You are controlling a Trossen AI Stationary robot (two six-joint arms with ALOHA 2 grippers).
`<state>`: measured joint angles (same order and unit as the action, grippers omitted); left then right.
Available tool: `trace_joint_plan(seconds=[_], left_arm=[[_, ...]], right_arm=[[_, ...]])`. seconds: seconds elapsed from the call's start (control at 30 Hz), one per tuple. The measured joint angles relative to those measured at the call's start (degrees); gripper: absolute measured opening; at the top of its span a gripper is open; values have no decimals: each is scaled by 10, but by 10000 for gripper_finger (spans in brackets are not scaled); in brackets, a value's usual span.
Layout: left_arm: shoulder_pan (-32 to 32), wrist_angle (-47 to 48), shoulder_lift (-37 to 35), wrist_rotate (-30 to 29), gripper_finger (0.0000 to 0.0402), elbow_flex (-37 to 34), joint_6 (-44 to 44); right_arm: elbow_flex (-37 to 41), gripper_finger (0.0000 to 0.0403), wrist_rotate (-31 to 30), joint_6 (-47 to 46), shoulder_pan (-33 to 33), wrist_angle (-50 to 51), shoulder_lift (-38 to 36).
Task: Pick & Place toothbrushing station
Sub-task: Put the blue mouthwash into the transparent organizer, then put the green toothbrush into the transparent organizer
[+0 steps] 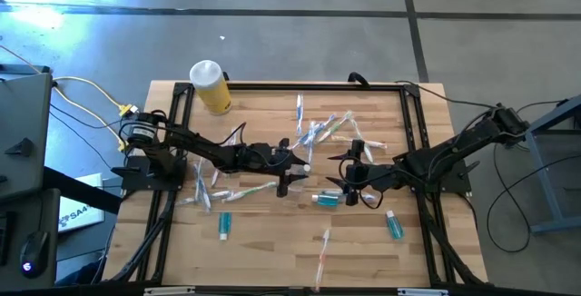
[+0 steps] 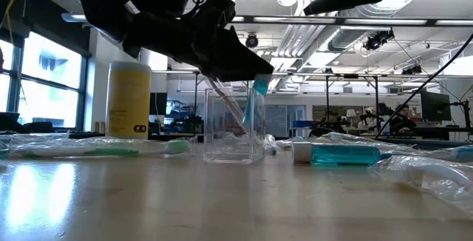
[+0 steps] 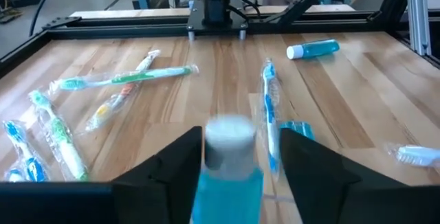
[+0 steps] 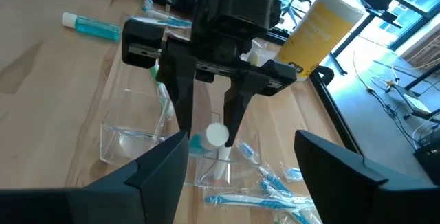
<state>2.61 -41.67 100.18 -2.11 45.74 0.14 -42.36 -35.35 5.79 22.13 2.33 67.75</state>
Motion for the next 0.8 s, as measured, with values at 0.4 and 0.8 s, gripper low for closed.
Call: trace_joint_plan(seconds=[0.4, 0.8], left_arm=[[0, 5, 0, 0, 208, 0, -4], [0, -11, -3, 0, 209, 0, -4]], right_arm=[[0, 259, 0, 0, 0, 0, 0], [0, 259, 0, 0, 0, 0, 0]])
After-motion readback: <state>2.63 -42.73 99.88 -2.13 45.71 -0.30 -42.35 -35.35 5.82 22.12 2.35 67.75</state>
